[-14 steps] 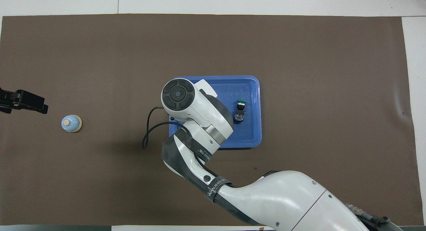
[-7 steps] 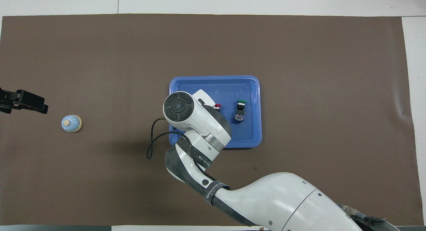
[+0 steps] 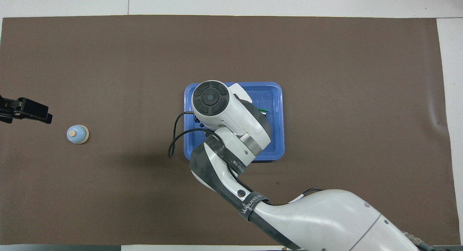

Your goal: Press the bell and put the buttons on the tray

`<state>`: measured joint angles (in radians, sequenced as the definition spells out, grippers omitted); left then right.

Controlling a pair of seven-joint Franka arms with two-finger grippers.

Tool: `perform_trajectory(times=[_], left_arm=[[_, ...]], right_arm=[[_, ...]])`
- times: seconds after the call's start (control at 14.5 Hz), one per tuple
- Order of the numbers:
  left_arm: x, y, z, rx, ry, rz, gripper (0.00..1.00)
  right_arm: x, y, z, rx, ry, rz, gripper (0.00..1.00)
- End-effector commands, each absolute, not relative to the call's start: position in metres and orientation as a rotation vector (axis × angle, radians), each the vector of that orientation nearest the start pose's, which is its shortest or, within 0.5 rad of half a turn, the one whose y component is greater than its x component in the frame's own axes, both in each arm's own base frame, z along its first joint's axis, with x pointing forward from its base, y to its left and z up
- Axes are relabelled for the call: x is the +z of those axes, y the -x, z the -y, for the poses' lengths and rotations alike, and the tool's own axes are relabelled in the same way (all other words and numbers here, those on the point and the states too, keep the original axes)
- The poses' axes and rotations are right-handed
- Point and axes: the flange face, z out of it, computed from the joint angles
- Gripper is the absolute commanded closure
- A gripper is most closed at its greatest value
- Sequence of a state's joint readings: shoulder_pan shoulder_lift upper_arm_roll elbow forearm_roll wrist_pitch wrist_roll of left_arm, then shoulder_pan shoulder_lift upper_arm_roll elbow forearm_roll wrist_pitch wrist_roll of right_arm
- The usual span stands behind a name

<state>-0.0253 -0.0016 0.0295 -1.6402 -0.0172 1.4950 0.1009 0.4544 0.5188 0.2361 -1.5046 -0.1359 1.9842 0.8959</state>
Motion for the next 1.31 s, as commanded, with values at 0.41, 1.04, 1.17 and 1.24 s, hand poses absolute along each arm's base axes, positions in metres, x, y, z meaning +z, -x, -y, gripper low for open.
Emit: perform_trajectory(times=[0.41, 1.04, 1.17, 1.24], left_arm=[[0.592, -0.537, 0.000, 0.231, 3.172, -0.137, 0.00], [0.591, -0.537, 0.000, 0.234, 3.172, -0.140, 0.00], [0.591, -0.537, 0.000, 0.234, 3.172, -0.140, 0.00], [0.591, -0.537, 0.000, 0.234, 3.172, -0.140, 0.00]], right_arm=[[0.523, -0.604, -0.167, 0.055, 3.166, -0.286, 0.00], [0.629, -0.539, -0.007, 0.188, 3.095, -0.093, 0.00], [0.642, -0.526, 0.020, 0.197, 3.069, -0.060, 0.00], [0.645, -0.523, 0.020, 0.195, 3.071, -0.049, 0.00]])
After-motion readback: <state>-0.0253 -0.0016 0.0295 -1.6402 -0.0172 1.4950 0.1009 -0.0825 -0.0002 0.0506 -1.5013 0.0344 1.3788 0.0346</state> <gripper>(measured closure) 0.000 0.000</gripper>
